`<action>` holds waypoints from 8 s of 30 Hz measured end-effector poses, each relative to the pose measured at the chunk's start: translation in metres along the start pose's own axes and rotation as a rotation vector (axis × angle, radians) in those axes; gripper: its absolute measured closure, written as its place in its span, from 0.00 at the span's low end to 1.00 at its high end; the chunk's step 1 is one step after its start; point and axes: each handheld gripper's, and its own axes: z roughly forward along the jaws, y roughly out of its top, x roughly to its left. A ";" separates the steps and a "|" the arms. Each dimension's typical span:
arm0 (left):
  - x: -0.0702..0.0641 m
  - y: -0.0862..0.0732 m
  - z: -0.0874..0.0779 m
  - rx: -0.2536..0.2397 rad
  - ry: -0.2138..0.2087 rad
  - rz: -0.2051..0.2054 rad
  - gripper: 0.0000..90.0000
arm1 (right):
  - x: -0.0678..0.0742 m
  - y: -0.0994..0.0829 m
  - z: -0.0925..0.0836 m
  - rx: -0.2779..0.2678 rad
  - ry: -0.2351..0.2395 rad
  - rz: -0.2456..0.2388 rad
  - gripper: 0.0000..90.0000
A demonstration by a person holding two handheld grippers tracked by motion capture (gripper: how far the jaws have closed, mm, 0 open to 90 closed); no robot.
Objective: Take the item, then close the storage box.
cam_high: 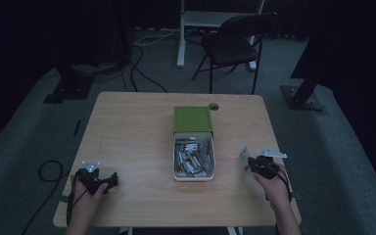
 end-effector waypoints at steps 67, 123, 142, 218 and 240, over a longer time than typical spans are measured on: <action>-0.019 -0.005 -0.006 -0.001 -0.147 0.196 0.04 | -0.010 -0.024 0.004 -0.019 0.226 -0.041 0.15; -0.140 0.007 -0.023 -0.142 -0.522 0.499 0.04 | 0.057 -0.019 0.000 -0.158 0.500 -0.333 0.14; -0.152 0.031 -0.017 -0.203 -0.535 0.498 0.04 | 0.062 0.002 0.005 -0.202 0.504 -0.294 0.14; -0.161 0.076 0.004 -0.275 -0.544 0.448 0.04 | 0.056 0.024 0.027 -0.208 0.436 -0.218 0.14; -0.162 0.084 0.011 -0.273 -0.541 0.432 0.04 | 0.054 0.032 0.034 -0.210 0.414 -0.191 0.14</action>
